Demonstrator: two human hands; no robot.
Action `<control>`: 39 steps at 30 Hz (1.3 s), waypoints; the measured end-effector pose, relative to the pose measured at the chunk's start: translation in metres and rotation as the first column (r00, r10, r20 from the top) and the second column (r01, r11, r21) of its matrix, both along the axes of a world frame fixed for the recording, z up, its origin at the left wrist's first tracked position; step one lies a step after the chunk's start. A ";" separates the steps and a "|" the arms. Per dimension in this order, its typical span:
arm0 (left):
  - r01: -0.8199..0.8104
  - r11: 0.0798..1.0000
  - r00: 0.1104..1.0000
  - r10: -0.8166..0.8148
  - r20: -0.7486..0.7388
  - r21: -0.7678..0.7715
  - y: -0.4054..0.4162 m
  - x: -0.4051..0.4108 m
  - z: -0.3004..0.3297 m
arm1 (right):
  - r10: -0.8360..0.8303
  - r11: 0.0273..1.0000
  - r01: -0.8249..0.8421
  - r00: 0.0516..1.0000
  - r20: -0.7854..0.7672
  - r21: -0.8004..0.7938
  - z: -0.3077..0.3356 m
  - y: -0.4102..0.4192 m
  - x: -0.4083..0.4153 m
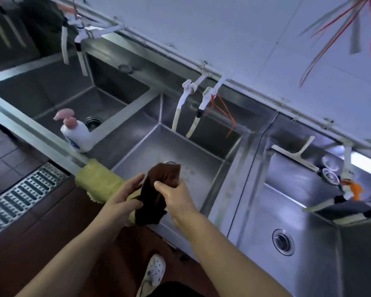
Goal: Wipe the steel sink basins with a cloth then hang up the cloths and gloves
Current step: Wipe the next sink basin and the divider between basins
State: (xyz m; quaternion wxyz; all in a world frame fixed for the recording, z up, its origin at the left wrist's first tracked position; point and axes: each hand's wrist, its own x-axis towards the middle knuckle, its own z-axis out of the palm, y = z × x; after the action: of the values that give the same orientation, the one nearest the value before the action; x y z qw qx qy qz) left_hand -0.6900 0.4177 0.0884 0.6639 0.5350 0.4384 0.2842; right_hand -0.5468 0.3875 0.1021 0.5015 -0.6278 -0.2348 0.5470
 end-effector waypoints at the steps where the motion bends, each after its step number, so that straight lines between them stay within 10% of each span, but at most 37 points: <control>1: -0.019 1.000 0.999 0.020 -0.026 0.022 0.018 0.000 0.001 | 0.023 1.000 -0.023 1.000 -0.005 0.006 0.001 0.014 0.001; 10: 0.278 0.891 0.882 -0.089 -0.462 0.360 0.164 0.001 0.002 | 0.191 0.976 -0.200 0.975 0.112 0.082 0.011 0.105 0.015; 23: 0.616 0.783 0.678 -0.469 -0.566 0.089 0.258 0.054 -0.068 | -0.433 0.815 0.531 0.823 0.367 -0.232 -0.058 0.121 0.042; 33: 0.917 0.338 0.096 -0.703 -0.705 -0.212 0.223 0.124 -0.201 | -0.113 0.574 0.444 0.875 0.470 -0.688 -0.175 0.074 0.064; 39: 0.926 0.254 -0.019 -0.706 -0.708 -0.278 0.198 0.166 -0.267 | -0.064 0.503 0.389 0.907 0.416 -0.772 -0.224 0.066 0.093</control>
State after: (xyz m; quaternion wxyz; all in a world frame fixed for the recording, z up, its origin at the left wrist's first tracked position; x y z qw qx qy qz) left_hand -0.5236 0.6156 -0.1782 0.3769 0.8327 0.2055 -0.3499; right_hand -0.4541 0.4531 -0.1223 0.1578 -0.8986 0.0618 0.4046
